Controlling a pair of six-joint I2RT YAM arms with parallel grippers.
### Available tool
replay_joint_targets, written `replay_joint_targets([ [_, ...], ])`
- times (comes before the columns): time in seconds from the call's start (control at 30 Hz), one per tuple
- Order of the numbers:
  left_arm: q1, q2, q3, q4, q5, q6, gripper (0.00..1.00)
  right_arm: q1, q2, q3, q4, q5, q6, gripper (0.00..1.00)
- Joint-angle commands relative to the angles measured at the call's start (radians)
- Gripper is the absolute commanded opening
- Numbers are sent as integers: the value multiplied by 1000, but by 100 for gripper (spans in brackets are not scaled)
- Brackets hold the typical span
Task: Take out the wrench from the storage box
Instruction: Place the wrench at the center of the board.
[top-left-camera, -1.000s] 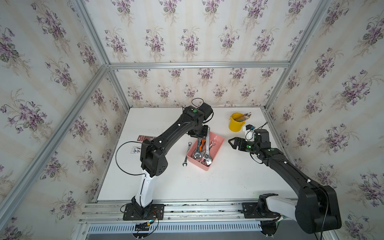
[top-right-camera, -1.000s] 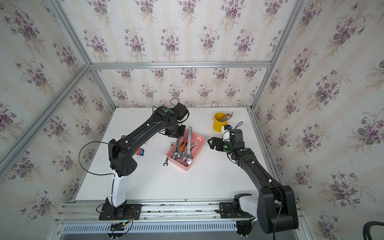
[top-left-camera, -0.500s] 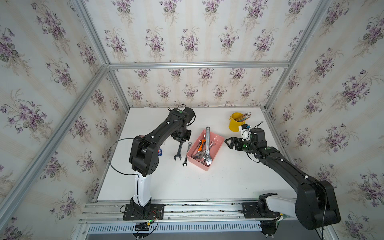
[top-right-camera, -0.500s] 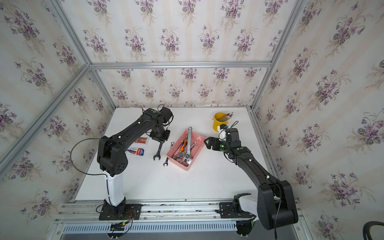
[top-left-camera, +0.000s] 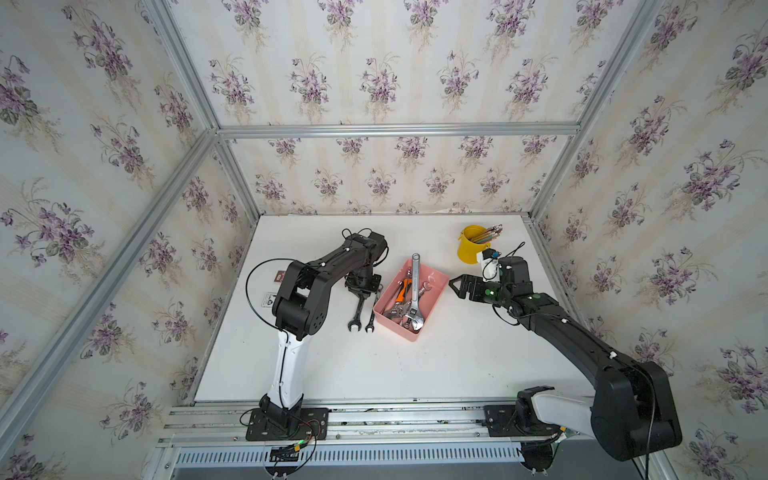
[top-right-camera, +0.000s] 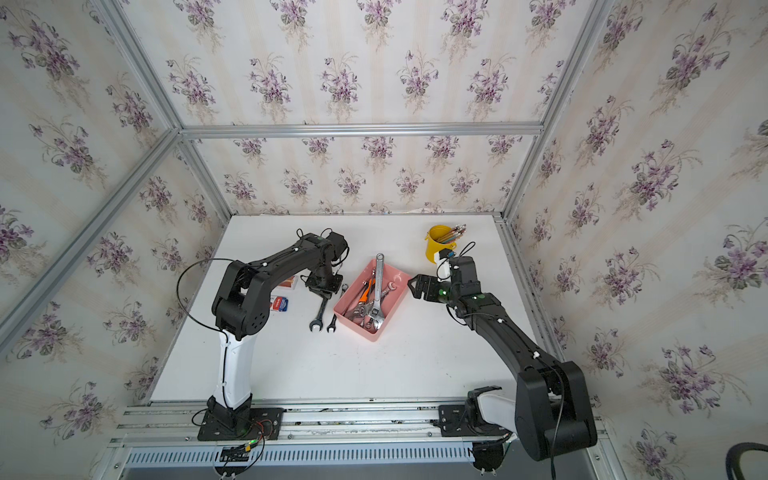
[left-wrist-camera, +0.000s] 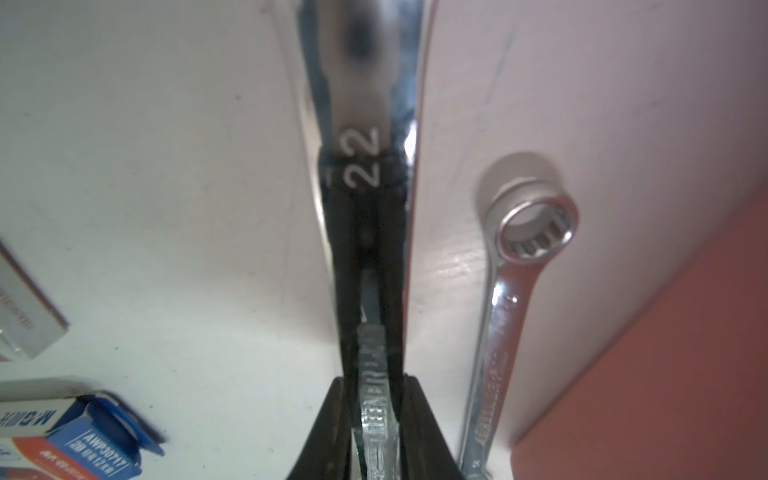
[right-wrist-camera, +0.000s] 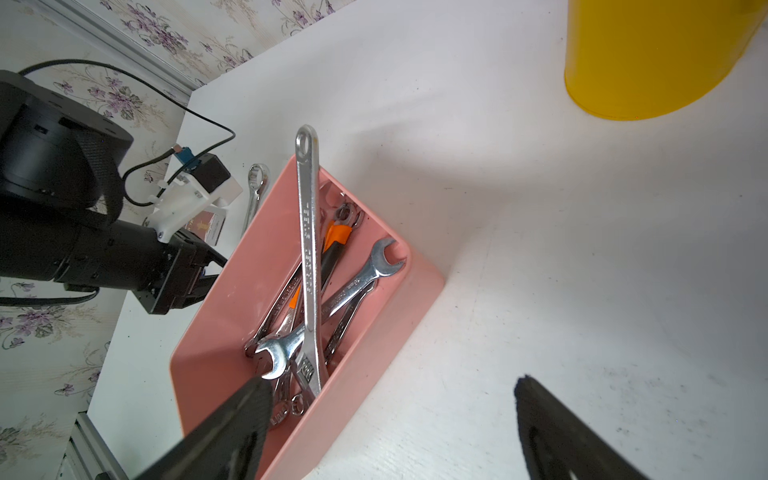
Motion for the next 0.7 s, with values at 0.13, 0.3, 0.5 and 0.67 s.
replay_joint_targets([
  [0.13, 0, 22, -22, 36, 25, -20, 13, 17, 2, 10, -13, 25, 14, 95],
  [0.3, 2, 13, -46, 42, 28, -32, 28, 32, 5, 11, -13, 36, 26, 95],
  [0.5, 12, -35, -26, 8, 38, -36, 44, 39, 3, 20, -19, 41, 31, 95],
  [0.67, 14, -105, 25, -40, 70, -47, 51, 47, 6, 26, -23, 44, 32, 95],
])
